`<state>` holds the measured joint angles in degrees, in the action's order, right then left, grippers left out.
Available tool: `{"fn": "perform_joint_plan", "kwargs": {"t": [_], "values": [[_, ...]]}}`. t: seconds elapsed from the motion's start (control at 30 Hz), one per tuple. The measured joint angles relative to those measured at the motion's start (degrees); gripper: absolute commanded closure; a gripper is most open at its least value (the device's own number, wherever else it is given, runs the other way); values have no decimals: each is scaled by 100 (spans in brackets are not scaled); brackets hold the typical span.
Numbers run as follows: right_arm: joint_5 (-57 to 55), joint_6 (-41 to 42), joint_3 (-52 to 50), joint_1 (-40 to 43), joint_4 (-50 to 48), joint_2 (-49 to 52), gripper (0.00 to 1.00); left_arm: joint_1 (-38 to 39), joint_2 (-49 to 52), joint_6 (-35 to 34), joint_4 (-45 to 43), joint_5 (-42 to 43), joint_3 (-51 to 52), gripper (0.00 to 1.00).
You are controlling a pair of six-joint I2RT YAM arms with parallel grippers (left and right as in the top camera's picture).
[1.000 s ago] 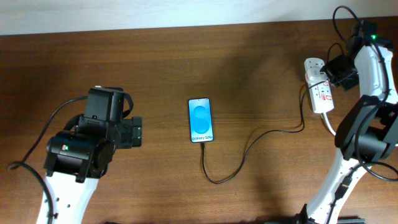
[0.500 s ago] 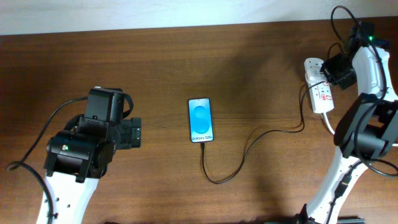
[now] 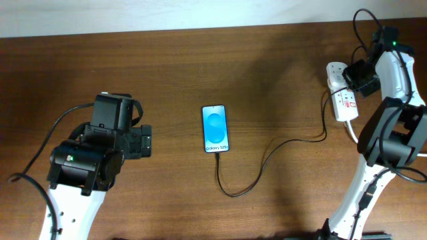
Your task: Plug charger to phone and switch on socket
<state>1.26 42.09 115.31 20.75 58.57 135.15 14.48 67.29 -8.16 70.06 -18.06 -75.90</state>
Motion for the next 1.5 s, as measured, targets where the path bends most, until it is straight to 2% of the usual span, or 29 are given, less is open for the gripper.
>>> {"fn": "perform_joint_plan", "kwargs": {"t": [0.33,0.43,0.57,0.7,0.8,0.93,1.1,1.27,1.47,1.5], "values": [[-216,-74,146,-103,149,133,96,2,0,0,0,0,0,1],[-203,-334,195,-103,249,155,96,2,0,0,0,0,0,1],[-160,-811,229,-232,846,146,96,2,0,0,0,0,0,1],[-693,-927,166,-339,1473,-7,96,2,0,-2,2,0,0,1],[-1075,-957,98,-354,1801,-586,96,2,0,-2,0,0,0,1],[-1349,-979,105,-417,2223,-1886,96,2,0,0,0,2,0,1],[-1460,-977,105,-894,2865,-3025,96,2,0,-2,0,0,0,1],[-1537,-938,103,-2100,3480,-3847,96,2,0,0,0,0,2,1],[-1539,-409,96,-3353,3840,-4693,96,2,0,-2,-2,0,2,1],[-1558,-352,79,-3543,3840,-4852,27,2,0,-2,-2,0,2,1]]}}
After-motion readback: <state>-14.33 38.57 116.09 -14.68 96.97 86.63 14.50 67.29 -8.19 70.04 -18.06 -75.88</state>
